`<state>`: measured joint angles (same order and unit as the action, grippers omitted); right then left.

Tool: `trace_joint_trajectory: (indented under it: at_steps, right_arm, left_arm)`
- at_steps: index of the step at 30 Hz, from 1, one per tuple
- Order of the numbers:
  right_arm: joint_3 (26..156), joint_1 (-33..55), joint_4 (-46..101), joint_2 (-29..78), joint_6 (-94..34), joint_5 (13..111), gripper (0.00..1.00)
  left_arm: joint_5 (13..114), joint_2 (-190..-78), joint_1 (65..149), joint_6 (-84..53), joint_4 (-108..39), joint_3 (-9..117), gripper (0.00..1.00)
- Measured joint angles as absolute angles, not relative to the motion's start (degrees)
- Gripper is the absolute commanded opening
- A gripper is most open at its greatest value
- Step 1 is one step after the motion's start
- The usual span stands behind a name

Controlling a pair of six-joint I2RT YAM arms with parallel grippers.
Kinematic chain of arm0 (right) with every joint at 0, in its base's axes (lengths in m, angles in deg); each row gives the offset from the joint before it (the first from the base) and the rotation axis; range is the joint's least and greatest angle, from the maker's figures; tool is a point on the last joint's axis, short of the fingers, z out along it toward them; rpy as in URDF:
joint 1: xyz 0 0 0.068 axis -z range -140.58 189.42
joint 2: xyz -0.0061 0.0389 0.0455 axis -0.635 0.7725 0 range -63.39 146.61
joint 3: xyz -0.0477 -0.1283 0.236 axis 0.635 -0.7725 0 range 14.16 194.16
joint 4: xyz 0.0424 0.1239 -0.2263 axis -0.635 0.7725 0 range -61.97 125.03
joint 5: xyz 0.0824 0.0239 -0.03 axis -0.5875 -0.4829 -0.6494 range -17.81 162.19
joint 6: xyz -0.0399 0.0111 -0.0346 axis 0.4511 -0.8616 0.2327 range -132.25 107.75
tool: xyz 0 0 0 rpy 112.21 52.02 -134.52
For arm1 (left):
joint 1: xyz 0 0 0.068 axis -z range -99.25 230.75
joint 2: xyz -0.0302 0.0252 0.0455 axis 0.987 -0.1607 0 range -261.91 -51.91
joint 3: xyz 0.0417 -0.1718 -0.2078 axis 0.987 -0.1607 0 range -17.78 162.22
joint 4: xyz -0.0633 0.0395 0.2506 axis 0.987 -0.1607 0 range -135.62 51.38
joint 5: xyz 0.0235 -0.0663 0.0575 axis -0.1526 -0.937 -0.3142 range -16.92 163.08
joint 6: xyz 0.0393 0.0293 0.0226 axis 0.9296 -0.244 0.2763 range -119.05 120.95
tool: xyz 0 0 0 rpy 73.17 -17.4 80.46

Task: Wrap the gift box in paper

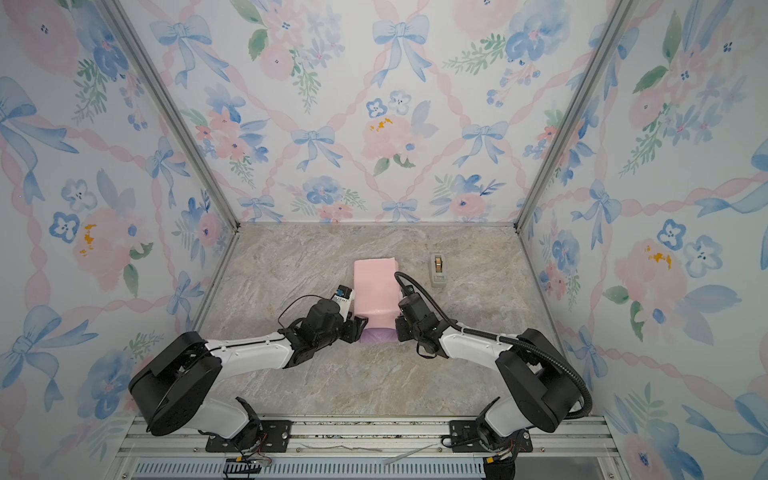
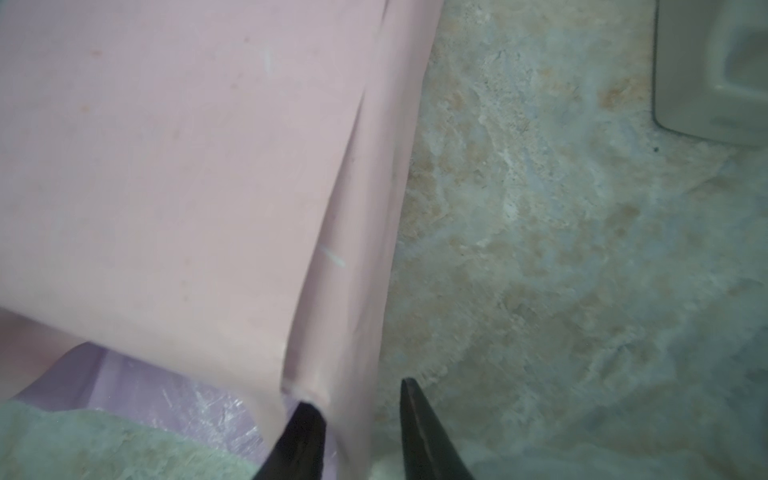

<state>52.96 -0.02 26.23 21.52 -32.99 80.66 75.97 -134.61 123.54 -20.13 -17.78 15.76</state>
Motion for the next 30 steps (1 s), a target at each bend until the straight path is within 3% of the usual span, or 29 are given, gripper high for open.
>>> trace_joint_trajectory:
  at_steps: [4,10,19,30]
  right_arm:
    - [51.24,0.15,25.95,17.69,-32.37,77.86,0.45]
    - [48.59,3.52,26.97,10.37,-32.4,72.0,0.48]
    - [46.65,12.13,26.8,7.97,-33.18,61.49,0.52]
    - [45.51,15.06,24.24,8.54,-33.71,56.9,0.54]
  left_arm:
    - [73.28,-128.23,123.6,-9.97,-18.24,15.89,0.78]
    - [67.21,-125.08,123.78,11.67,-20.1,17.88,0.73]
    - [67.25,-140.6,123.86,29.35,-31.23,36.18,0.72]
    - [66.95,-148.51,123.86,35.04,-35.75,38.63,0.7]
